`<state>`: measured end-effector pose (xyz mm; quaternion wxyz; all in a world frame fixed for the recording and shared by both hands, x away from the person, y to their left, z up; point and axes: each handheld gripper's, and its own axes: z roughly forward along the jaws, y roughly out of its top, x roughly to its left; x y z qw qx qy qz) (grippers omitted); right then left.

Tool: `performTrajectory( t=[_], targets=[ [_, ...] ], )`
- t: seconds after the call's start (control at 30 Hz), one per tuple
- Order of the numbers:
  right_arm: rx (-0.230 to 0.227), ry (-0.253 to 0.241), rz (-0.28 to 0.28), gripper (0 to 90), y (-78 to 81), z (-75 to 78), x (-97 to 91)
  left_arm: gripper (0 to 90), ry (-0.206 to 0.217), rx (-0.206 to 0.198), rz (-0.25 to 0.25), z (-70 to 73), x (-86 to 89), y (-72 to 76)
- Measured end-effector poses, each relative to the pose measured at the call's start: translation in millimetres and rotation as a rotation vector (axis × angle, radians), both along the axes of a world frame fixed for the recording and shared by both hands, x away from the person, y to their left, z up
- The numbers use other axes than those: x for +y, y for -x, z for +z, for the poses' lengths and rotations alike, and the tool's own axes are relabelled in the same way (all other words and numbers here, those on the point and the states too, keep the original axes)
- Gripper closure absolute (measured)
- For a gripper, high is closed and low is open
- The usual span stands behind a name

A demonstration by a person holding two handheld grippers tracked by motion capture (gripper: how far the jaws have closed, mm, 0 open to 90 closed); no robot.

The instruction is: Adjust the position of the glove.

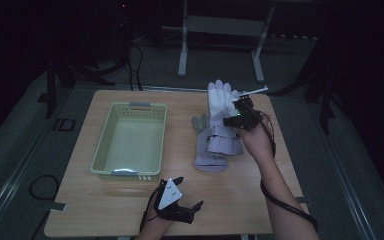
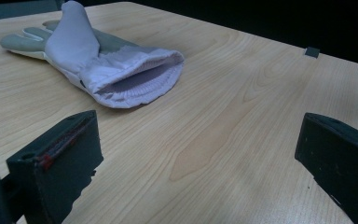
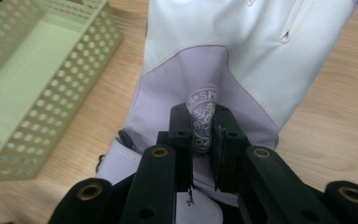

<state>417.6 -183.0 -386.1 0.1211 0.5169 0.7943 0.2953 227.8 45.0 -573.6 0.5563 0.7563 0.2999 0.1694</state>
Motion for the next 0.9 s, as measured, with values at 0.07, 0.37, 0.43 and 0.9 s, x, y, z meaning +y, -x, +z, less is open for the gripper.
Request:
performTrajectory(
  t=[0.07, 0.37, 0.43, 0.9],
  targets=[
    [0.013, 0.001, -0.001, 80.4, 0.6, -3.9, 8.8, 0.6, 0.0, 0.0, 0.0, 0.0, 0.0, 0.1],
    [0.078, 0.078, 0.001, 80.4, -5.2, -42.5, 36.8, 0.6, -0.001, -0.002, -0.001, 0.0, -0.2, 0.3],
    [0.107, 0.067, -0.012, 80.4, -9.3, -51.2, 37.1, 0.6, -0.001, -0.003, -0.002, -0.1, -0.3, 0.3],
    [0.177, 0.104, -0.042, 79.9, -22.7, -94.7, 43.2, 0.6, 0.0, -0.002, -0.005, -0.1, 0.0, 0.1]
  ],
)
